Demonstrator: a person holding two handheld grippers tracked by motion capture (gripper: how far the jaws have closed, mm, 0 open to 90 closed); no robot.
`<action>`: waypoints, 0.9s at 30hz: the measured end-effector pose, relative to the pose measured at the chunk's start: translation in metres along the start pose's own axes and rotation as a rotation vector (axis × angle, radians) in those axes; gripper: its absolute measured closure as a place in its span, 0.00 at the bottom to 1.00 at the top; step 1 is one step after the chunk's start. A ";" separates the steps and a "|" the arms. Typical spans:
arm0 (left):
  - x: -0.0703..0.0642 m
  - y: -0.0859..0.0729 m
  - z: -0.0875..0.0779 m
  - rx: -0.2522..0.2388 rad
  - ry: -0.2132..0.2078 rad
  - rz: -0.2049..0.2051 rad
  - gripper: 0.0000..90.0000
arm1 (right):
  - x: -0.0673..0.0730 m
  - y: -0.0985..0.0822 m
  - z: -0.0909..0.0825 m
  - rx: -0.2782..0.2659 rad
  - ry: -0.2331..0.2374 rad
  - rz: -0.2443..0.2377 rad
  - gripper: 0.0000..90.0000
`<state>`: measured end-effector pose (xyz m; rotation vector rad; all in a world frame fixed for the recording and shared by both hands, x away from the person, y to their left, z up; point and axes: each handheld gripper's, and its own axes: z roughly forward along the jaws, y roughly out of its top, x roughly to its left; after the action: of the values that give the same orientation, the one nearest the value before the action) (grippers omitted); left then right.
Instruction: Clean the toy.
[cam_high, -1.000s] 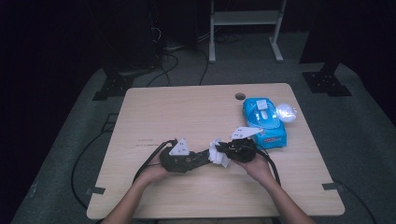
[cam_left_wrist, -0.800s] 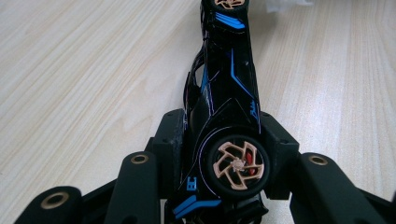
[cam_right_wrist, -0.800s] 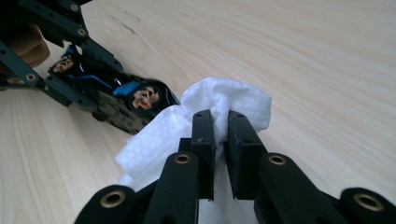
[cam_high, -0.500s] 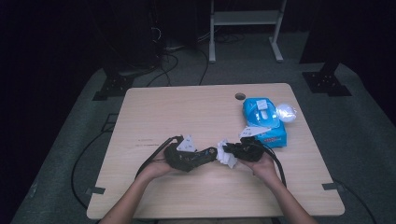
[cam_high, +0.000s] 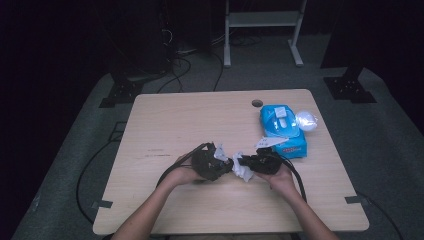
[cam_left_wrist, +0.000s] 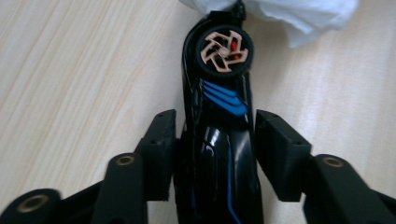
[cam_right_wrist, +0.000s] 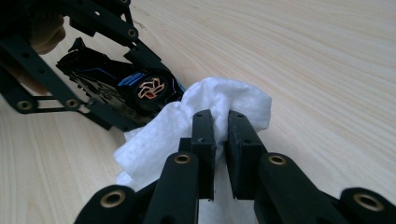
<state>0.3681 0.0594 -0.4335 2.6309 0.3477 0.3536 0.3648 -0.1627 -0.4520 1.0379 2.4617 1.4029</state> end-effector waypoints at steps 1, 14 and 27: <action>0.000 0.002 0.000 0.005 0.005 0.005 0.60 | 0.000 0.000 0.000 0.000 0.005 0.005 0.91; -0.003 0.017 0.005 0.005 -0.008 -0.002 0.69 | 0.001 -0.001 0.002 -0.004 0.022 0.017 0.91; 0.001 0.007 -0.010 -0.128 -0.015 -0.033 0.71 | 0.000 0.006 -0.009 -0.066 0.037 0.035 0.91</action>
<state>0.3674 0.0575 -0.4212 2.4983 0.3513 0.3334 0.3644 -0.1669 -0.4424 1.0548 2.4160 1.5163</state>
